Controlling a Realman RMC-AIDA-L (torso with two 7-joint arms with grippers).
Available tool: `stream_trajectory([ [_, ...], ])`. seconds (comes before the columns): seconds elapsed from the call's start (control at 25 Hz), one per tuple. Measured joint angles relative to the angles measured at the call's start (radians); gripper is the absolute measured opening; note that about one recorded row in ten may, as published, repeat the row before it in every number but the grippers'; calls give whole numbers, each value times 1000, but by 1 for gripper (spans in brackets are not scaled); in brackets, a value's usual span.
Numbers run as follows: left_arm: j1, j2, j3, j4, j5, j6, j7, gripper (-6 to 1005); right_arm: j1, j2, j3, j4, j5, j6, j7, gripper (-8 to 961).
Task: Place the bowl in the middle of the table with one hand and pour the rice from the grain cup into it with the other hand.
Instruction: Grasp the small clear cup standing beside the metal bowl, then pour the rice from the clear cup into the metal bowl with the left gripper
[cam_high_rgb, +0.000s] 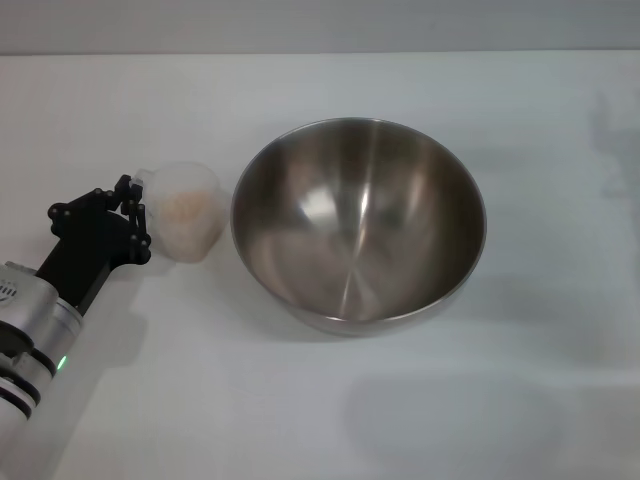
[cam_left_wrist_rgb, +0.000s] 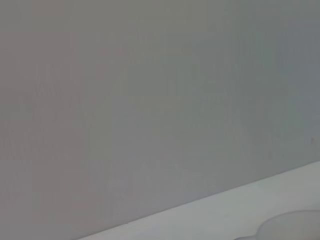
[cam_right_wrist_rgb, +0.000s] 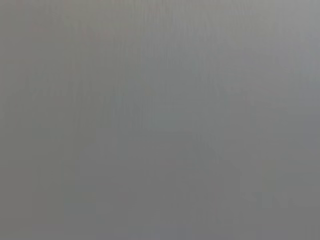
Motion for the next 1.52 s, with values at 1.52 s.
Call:
stream_trajectory([
  [1.52,-14,-2,-51,-144,1,258,862,22,7,0,0,-7,0,0,1,517],
])
